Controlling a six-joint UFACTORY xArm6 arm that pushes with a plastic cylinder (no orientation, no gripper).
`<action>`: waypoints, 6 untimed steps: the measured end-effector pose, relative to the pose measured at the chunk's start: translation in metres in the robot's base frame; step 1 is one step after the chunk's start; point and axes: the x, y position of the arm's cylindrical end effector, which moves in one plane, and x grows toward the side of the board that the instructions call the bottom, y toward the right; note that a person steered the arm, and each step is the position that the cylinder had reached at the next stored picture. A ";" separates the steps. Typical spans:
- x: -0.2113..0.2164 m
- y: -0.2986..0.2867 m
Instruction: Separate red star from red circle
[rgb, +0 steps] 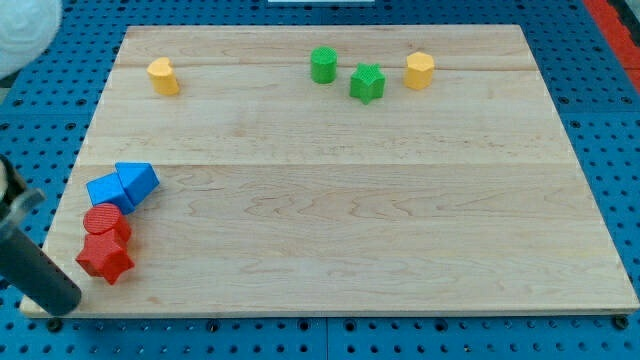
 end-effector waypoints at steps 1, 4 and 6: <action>-0.040 0.004; -0.085 0.056; -0.133 0.038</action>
